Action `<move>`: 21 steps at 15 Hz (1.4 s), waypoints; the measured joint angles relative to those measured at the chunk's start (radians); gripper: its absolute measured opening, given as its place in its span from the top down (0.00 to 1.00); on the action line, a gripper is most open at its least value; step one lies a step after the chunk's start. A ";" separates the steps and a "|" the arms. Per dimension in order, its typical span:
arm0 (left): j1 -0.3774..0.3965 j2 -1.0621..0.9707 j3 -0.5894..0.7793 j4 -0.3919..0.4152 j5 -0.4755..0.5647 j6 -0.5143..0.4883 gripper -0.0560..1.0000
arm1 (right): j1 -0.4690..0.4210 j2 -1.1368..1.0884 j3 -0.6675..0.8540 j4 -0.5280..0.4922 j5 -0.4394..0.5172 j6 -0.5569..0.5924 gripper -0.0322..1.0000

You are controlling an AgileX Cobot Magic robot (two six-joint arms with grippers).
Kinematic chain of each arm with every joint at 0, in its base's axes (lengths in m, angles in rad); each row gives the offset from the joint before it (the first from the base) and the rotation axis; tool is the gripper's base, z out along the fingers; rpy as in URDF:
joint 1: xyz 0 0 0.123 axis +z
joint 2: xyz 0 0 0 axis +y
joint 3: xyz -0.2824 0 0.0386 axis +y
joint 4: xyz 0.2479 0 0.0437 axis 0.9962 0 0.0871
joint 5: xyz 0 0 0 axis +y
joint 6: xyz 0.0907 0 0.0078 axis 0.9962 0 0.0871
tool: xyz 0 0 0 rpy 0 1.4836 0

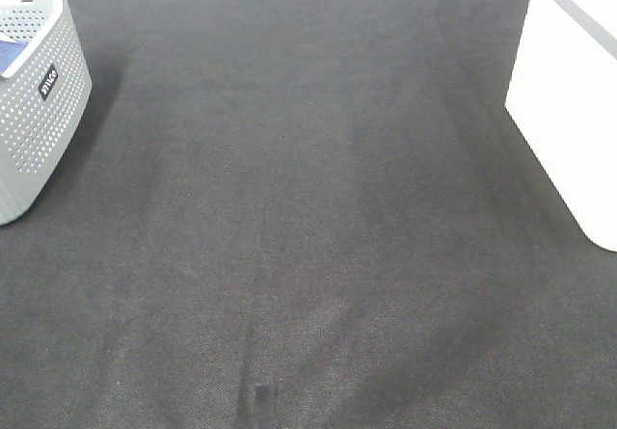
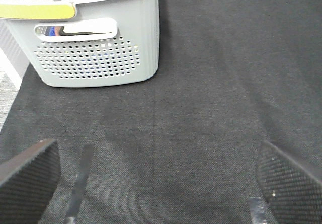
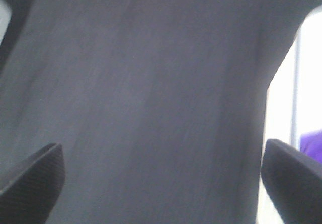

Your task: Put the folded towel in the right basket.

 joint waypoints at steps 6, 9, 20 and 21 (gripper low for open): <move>0.000 0.000 0.000 0.007 0.000 0.003 0.01 | 0.002 -0.722 0.745 0.012 -0.045 0.001 0.03; 0.000 0.000 0.000 0.007 0.000 0.003 0.01 | 0.002 -1.072 0.982 0.029 -0.028 0.002 0.03; 0.000 0.000 0.000 0.008 0.000 0.003 0.01 | 0.002 -1.540 1.309 -0.016 -0.029 -0.009 0.03; 0.000 0.000 0.000 0.008 0.000 0.003 0.01 | 0.002 -1.540 1.319 -0.016 -0.069 -0.017 0.03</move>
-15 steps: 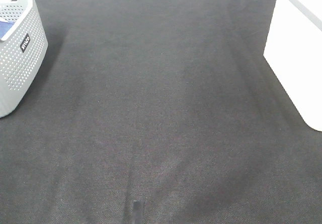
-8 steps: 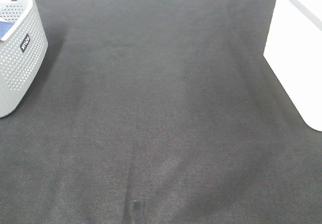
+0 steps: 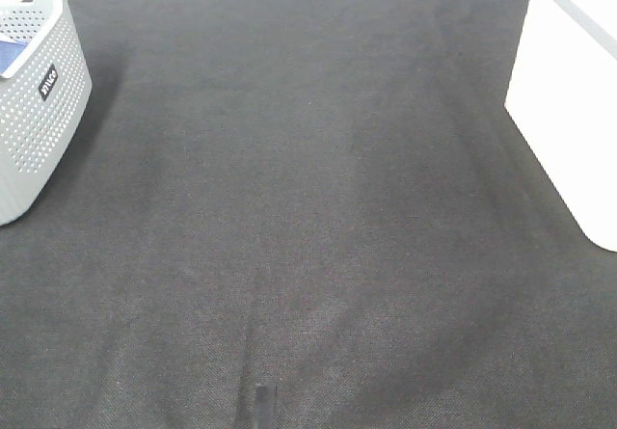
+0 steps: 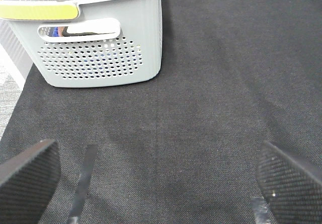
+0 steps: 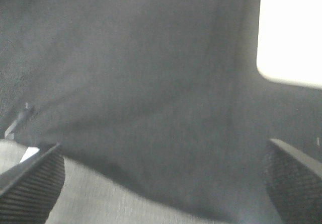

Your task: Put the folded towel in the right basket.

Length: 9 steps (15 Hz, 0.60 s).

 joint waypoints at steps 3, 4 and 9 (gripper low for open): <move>0.000 0.000 0.000 0.000 0.000 0.000 0.01 | 0.000 0.000 0.034 -0.006 -0.073 -0.001 0.03; 0.000 0.000 0.000 0.000 0.000 0.000 0.01 | 0.000 0.000 0.034 -0.008 -0.077 -0.001 0.03; 0.000 0.000 0.000 0.000 0.000 0.000 0.01 | -0.024 0.000 0.034 -0.008 -0.079 -0.001 0.03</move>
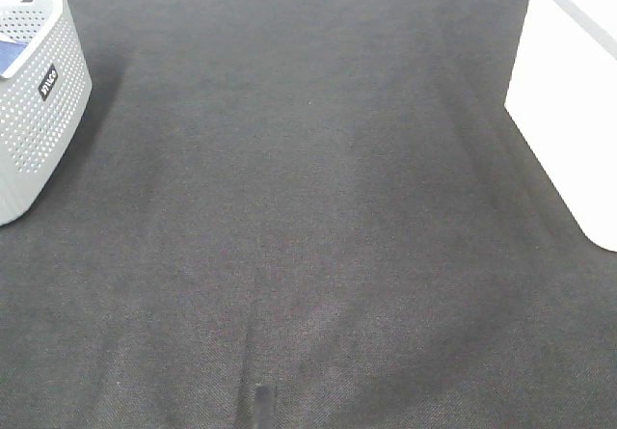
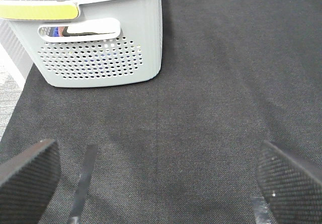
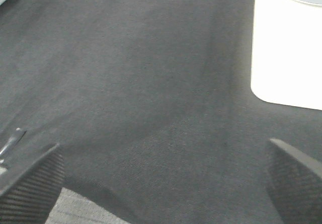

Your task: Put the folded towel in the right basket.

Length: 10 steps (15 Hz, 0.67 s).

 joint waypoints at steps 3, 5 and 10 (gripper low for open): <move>0.000 0.000 0.000 0.000 0.000 0.000 0.01 | -0.101 0.000 0.000 0.001 0.000 0.000 0.02; 0.000 0.000 0.000 0.000 0.000 0.000 0.01 | -0.152 0.000 0.000 0.002 -0.001 0.000 0.02; 0.000 0.000 0.000 0.000 0.000 0.000 0.01 | -0.185 0.000 0.000 0.008 -0.001 0.000 0.02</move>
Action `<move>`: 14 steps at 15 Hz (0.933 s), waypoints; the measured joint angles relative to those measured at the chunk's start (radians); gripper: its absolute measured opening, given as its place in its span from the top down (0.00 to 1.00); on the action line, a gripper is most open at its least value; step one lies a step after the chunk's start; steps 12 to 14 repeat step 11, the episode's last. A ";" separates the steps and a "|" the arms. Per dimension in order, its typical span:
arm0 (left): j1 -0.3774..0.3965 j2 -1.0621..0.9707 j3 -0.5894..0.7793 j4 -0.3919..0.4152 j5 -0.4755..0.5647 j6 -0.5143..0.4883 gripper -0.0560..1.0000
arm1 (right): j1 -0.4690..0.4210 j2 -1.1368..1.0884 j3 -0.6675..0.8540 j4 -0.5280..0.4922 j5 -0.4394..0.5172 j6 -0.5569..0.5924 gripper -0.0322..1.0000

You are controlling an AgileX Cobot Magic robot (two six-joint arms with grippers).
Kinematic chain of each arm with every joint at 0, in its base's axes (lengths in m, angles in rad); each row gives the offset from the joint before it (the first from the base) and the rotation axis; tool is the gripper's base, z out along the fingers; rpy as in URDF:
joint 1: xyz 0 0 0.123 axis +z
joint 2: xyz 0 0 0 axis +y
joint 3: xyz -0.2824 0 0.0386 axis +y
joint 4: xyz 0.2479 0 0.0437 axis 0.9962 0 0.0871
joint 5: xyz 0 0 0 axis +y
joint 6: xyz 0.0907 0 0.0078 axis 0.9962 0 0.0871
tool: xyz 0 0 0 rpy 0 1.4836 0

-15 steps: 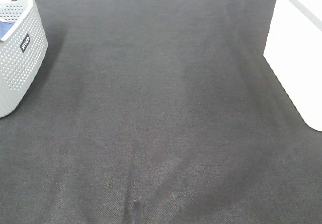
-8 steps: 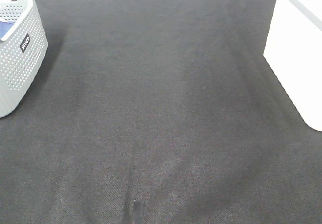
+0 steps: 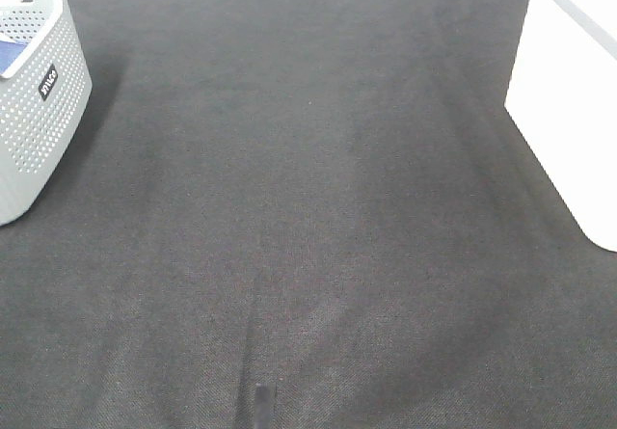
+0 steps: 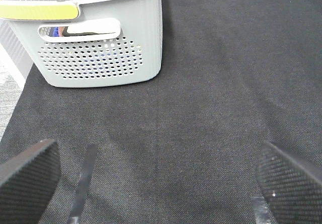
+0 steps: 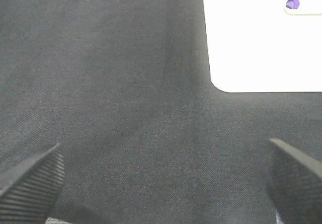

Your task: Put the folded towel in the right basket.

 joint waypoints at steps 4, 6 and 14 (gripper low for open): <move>0.000 0.000 0.000 0.000 0.000 0.000 0.01 | 0.000 0.000 0.000 0.009 0.000 0.000 0.02; 0.000 0.000 0.000 0.000 0.000 0.000 0.01 | 0.000 0.000 0.000 0.009 0.000 0.000 0.02; 0.000 0.000 0.000 0.002 0.000 0.000 0.01 | 0.000 0.000 0.000 0.009 0.000 0.000 0.02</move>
